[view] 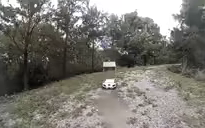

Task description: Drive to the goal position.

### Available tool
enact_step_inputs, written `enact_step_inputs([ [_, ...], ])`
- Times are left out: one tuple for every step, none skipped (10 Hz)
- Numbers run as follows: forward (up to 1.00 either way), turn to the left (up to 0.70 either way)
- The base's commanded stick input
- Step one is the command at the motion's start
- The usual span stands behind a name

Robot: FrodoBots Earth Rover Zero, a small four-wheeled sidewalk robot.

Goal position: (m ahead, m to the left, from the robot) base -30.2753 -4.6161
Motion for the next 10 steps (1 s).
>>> enact_step_inputs([
  [0.00,0.70],
  [0.00,0.70],
  [0.00,0.70],
  [0.00,0.70],
  [0.00,0.70],
  [0.00,0.70],
  [0.00,0.70],
  [0.00,0.70],
  [0.00,0.70],
  [0.00,0.70],
])
